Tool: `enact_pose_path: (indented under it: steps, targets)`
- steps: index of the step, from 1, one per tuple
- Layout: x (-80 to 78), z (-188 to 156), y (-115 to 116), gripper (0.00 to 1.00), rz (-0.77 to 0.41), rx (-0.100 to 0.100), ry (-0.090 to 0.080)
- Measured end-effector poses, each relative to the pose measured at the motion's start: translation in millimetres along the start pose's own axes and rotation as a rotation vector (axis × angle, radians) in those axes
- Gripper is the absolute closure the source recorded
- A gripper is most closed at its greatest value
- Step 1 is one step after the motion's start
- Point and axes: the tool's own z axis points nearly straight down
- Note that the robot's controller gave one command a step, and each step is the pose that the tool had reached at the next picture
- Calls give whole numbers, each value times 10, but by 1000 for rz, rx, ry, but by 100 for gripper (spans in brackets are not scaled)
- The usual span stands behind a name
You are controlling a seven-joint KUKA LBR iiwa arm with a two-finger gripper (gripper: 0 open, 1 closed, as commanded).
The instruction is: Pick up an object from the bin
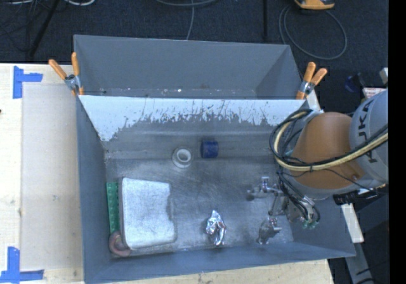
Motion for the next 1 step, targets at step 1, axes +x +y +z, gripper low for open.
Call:
enact_pose_path:
  steps: [1]
  targets:
    - [44, 309, 609, 0, -149, 9, -23]
